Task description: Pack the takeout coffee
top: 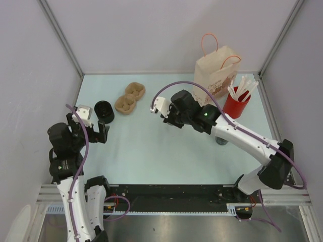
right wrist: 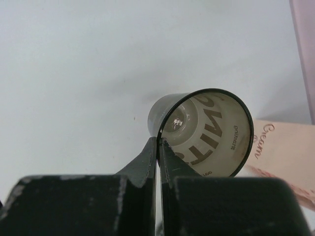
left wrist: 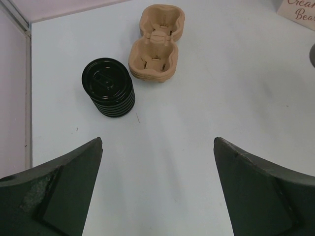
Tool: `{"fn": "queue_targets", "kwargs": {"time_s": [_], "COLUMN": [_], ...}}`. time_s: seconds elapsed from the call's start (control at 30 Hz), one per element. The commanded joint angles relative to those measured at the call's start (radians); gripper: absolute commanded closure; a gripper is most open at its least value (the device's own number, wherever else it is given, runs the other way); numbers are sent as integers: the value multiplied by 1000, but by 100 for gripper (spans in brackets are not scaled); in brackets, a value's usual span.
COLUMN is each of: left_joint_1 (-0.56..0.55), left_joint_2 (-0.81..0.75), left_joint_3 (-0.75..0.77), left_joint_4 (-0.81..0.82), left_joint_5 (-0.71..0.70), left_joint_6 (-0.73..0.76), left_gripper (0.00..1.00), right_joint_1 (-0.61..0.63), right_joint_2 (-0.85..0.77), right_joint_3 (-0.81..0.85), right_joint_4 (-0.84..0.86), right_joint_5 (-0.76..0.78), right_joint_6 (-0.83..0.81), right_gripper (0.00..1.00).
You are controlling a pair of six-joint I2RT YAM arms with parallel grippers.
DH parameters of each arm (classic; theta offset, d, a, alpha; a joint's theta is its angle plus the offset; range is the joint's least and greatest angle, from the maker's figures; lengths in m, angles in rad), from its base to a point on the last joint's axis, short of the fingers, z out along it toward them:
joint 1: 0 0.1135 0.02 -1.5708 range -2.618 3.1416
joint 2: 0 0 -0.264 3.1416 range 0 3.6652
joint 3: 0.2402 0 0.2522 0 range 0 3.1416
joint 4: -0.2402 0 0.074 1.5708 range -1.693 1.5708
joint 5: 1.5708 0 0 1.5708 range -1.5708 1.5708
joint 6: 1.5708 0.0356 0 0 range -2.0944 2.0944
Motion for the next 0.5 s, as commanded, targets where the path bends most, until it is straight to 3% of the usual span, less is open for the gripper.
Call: {"fn": "queue_targets", "kwargs": {"time_s": [0.0, 0.47], "left_joint_1": [35, 55], "left_joint_2": [-16, -19], "left_joint_3": [-9, -23], "left_joint_4": [40, 52], "left_joint_5": [24, 44], "left_joint_6": [-24, -28], "left_gripper": [1, 1], "right_joint_1": [24, 76], "right_joint_2": [69, 201], "right_joint_3": [-4, -126], "right_joint_4": [180, 301], "right_joint_5": [23, 81], "right_joint_6": [60, 88], "right_gripper": [100, 100]}}
